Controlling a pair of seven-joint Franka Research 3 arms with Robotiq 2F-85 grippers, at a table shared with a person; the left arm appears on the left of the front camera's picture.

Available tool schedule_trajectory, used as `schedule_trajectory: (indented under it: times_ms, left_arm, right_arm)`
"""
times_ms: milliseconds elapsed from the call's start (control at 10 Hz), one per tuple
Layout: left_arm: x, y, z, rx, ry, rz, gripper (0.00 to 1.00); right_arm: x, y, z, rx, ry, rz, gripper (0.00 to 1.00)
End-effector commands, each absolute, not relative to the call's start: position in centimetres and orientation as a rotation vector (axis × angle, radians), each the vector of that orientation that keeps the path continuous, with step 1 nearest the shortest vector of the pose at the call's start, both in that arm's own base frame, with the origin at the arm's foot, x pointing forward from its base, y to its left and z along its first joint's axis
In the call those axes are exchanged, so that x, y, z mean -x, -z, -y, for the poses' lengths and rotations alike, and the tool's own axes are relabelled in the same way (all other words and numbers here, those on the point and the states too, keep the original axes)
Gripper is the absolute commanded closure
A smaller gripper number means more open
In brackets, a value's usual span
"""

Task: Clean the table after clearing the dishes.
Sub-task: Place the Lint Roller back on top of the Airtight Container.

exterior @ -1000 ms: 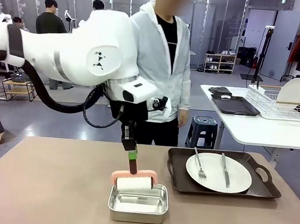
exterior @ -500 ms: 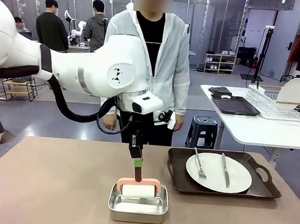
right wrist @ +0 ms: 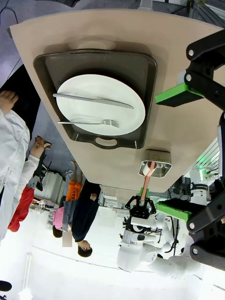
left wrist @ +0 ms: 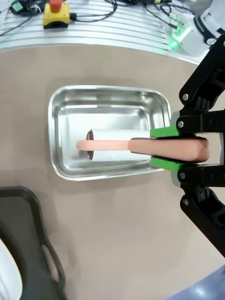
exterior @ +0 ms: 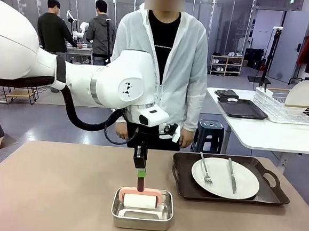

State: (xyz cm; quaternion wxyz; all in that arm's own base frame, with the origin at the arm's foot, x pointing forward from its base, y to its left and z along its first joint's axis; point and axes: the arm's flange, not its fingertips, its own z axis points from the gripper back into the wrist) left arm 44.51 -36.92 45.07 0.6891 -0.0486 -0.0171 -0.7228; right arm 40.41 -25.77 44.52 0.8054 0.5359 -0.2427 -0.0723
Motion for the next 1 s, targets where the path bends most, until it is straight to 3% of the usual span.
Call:
schedule_trajectory:
  times_ms: [0,900]
  left_arm:
    - [-45.5,-44.9,37.3,0.08,1.594,0.004,0.79]
    - [-46.7,-42.8,37.2,0.115,1.561,0.02,0.79]
  right_arm:
    - [-40.2,-44.7,25.7,-1.148,0.151,0.522,0.0]
    - [-40.2,-44.7,25.7,-1.148,0.151,0.522,0.0]
